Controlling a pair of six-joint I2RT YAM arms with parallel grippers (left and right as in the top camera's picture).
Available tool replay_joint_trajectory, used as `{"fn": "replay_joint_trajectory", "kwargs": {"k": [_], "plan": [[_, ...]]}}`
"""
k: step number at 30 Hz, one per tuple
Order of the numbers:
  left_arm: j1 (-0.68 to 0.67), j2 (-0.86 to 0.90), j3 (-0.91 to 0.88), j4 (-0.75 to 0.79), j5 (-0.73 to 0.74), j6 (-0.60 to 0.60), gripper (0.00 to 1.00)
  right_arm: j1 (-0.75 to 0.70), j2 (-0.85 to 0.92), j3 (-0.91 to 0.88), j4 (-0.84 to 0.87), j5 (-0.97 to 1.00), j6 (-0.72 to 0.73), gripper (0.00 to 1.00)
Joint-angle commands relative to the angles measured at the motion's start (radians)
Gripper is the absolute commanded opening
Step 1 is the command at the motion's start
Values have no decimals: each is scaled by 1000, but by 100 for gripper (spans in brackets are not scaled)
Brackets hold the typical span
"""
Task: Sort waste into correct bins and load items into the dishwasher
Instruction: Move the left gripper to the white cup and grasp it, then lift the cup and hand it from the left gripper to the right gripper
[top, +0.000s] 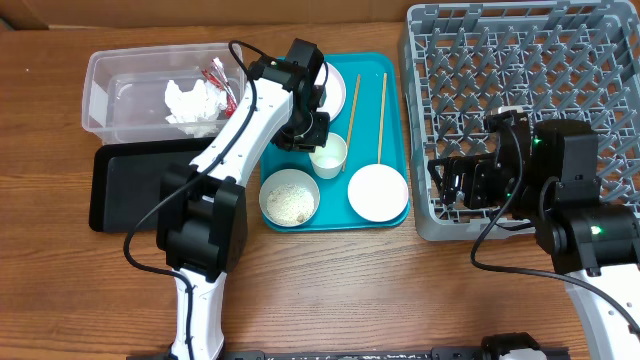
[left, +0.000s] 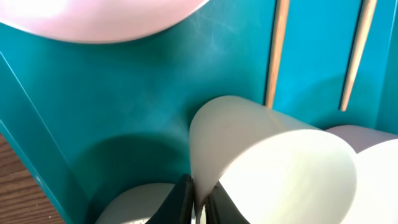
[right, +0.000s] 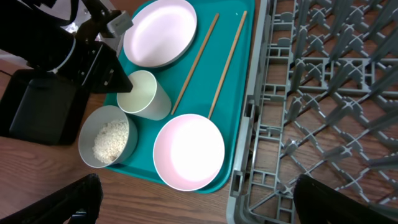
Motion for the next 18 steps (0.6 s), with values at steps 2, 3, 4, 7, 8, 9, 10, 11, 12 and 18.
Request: {"fn": "replay_joint_trajectory", "kwargs": {"k": [2,3,4,7,8,9,10,11,12,18], "plan": [[-10,3,-50,18,1,21,8,-5,1,13,6,-24,5,100],[-10,3,-58,25,0,21,4,-5,2,13,6,-24,5,100],[-10,3,-59,30,0,21,4,-5,1,13,6,-24,5,100],[-5,2,-50,43,3,24,4,-5,2,13,19,-77,5,100],[0,2,-37,39,16,24,4,-5,2,13,36,-122,5,100],[5,1,-24,32,39,24,4,-5,1,13,55,-165,5,100],[11,0,-8,22,68,25,4,-5,2,12,79,-209,5,100],[18,0,13,7,108,35,4,-5,3,12,100,-241,5,100],[24,0,32,-8,149,53,4,-5,7,12,125,-270,5,100],[80,-1,179,-153,469,219,4,-4,84,12,218,-371,5,100]]}}
